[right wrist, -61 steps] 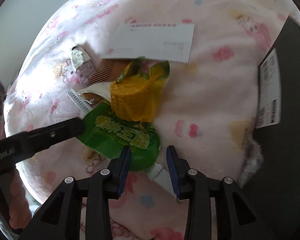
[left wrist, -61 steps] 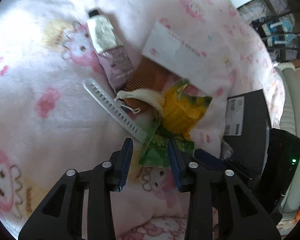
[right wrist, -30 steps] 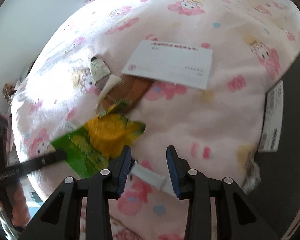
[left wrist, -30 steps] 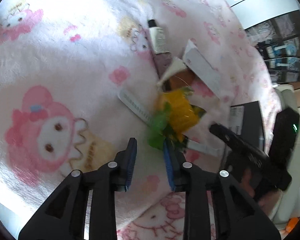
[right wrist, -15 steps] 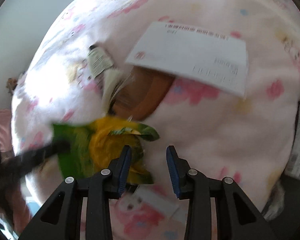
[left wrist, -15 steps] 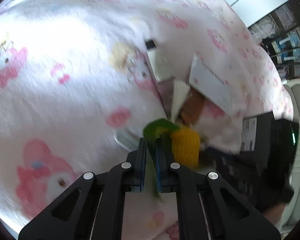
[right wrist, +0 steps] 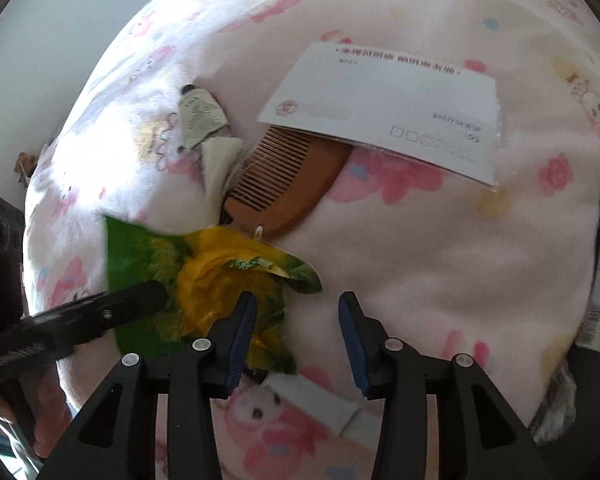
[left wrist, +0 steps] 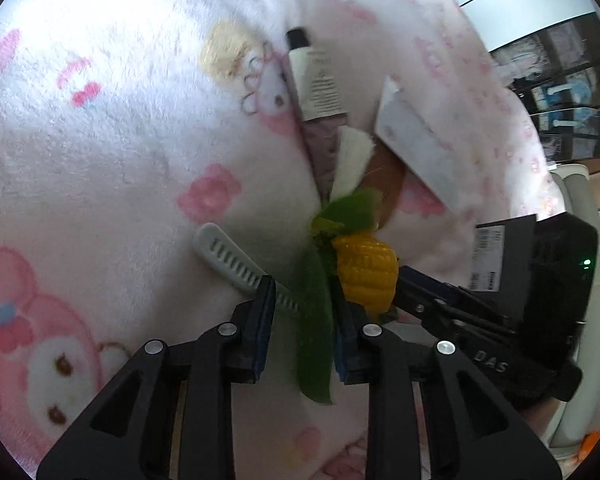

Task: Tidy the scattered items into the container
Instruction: 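Grasp the yellow-and-green snack bag with the left gripper, then carry the snack bag into the black box and lower it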

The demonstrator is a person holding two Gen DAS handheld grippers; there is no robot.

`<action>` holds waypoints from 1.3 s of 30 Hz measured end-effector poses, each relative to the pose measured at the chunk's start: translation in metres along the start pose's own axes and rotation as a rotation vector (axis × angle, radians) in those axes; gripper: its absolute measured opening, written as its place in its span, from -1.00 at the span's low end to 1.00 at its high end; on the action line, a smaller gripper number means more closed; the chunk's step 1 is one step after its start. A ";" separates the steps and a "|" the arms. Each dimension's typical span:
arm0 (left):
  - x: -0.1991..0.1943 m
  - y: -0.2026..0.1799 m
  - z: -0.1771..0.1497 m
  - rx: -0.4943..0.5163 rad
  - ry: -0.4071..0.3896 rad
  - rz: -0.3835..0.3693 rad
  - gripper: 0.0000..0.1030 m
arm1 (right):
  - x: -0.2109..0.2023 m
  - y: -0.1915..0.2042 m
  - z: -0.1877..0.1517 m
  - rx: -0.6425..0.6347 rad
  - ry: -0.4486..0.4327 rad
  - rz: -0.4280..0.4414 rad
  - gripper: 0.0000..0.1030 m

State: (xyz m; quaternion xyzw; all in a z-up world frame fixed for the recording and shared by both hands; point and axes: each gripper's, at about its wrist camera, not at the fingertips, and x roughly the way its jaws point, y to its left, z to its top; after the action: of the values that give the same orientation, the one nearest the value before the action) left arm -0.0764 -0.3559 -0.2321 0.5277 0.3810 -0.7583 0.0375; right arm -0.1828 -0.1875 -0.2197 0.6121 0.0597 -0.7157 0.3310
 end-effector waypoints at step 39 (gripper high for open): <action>-0.013 -0.345 -0.097 0.538 -0.015 -0.188 -0.88 | -0.248 -0.183 -0.116 0.247 -0.364 -0.091 -0.42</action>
State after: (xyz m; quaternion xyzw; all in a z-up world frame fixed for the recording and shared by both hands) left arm -0.1538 -0.0566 -0.0508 0.4752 0.2130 -0.8363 -0.1714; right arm -0.1779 0.1104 -0.0790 0.5055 -0.0616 -0.8304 0.2262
